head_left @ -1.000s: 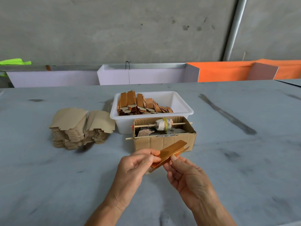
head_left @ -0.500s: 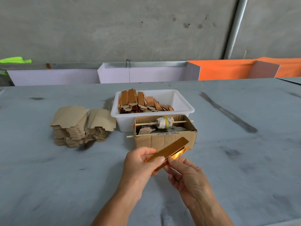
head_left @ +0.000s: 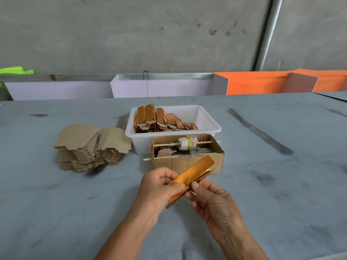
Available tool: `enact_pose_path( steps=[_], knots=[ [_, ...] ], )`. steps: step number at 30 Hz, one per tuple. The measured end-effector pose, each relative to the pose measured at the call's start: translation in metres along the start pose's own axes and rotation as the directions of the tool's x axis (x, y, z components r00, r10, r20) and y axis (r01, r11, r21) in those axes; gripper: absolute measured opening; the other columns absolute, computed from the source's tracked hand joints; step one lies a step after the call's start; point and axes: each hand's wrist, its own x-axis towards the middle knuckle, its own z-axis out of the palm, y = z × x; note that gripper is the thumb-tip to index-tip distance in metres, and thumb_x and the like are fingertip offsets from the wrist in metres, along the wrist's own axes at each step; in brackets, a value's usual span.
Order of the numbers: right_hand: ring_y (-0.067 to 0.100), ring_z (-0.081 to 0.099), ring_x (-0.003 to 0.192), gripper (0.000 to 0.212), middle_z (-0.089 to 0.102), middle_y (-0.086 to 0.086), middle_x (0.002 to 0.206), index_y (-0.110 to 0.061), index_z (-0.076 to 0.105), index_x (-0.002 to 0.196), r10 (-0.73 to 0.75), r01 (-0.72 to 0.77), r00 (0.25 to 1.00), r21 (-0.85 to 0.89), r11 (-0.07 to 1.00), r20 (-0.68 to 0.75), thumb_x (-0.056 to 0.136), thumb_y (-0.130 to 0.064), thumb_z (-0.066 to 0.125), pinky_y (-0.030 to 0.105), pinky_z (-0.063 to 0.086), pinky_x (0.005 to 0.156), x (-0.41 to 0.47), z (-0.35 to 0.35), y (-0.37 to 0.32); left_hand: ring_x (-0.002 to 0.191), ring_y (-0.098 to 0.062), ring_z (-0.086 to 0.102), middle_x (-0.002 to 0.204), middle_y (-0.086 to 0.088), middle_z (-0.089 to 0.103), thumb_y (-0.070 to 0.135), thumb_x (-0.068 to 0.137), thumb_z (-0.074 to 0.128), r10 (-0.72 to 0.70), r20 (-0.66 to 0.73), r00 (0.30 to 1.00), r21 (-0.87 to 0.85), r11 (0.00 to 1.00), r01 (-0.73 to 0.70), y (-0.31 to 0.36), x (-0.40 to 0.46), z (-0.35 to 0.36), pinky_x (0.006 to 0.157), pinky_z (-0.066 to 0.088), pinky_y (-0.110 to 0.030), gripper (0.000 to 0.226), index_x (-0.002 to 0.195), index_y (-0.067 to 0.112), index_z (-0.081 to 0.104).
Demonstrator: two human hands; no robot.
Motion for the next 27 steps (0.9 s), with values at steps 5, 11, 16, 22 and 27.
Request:
enact_pose_path(
  steps=[5, 11, 16, 22, 27],
  knots=[
    [0.012, 0.064, 0.053, 0.01, 0.068, 0.009, 0.064, -0.012, 0.063, 0.058, -0.037, 0.036, 0.998, -0.033, 0.999, -0.052, 0.063, -0.011, 0.072, 0.017, 0.045, 0.041, 0.002, 0.002, 0.003, 0.059, -0.016, 0.062, 0.073, -0.011, 0.07, -0.001, 0.076, 0.071, 0.001, 0.022, 1.0, -0.047, 0.999, 0.0, -0.001, -0.001, 0.002, 0.06, 0.047, -0.031, 0.012, 0.078, 0.01, 0.065],
    [0.015, 0.061, 0.06, 0.024, 0.065, 0.006, 0.063, -0.015, 0.059, 0.059, -0.089, 0.084, 0.989, -0.047, 0.995, -0.118, 0.079, -0.008, 0.069, 0.022, 0.041, 0.053, 0.004, 0.001, 0.005, 0.059, -0.016, 0.066, 0.077, -0.008, 0.072, -0.005, 0.067, 0.078, -0.026, -0.013, 1.0, -0.176, 0.984, 0.023, -0.006, -0.01, 0.007, 0.053, 0.054, -0.024, 0.032, 0.092, 0.013, 0.067],
    [0.013, 0.062, 0.061, 0.028, 0.064, 0.002, 0.058, -0.017, 0.058, 0.054, -0.091, 0.084, 0.992, -0.081, 0.993, -0.085, 0.078, -0.007, 0.069, 0.027, 0.04, 0.06, 0.003, -0.004, 0.0, 0.052, -0.018, 0.064, 0.07, -0.013, 0.068, -0.013, 0.07, 0.072, -0.037, -0.031, 0.999, -0.154, 0.988, 0.032, -0.008, -0.007, 0.005, 0.049, 0.052, -0.024, 0.032, 0.093, 0.009, 0.065],
    [0.01, 0.064, 0.059, 0.005, 0.067, 0.002, 0.064, -0.014, 0.069, 0.069, -0.14, 0.13, 0.986, -0.115, 0.985, -0.086, 0.067, -0.013, 0.073, 0.028, 0.041, 0.06, 0.002, -0.014, -0.009, 0.052, -0.018, 0.064, 0.071, -0.01, 0.068, -0.011, 0.07, 0.073, 0.031, -0.017, 0.999, -0.165, 0.986, -0.033, -0.007, -0.001, -0.004, 0.049, 0.049, -0.024, 0.035, 0.095, 0.012, 0.064],
    [0.008, 0.061, 0.049, 0.01, 0.064, 0.001, 0.059, -0.014, 0.067, 0.069, -0.1, 0.1, 0.983, -0.009, 0.995, -0.156, 0.071, -0.006, 0.073, 0.019, 0.044, 0.043, 0.008, -0.01, 0.004, 0.045, -0.015, 0.056, 0.054, -0.008, 0.06, -0.01, 0.067, 0.074, -0.083, -0.085, 0.993, -0.462, 0.886, 0.035, -0.025, -0.001, 0.012, 0.044, 0.047, -0.025, 0.022, 0.083, 0.001, 0.064]
  ],
)
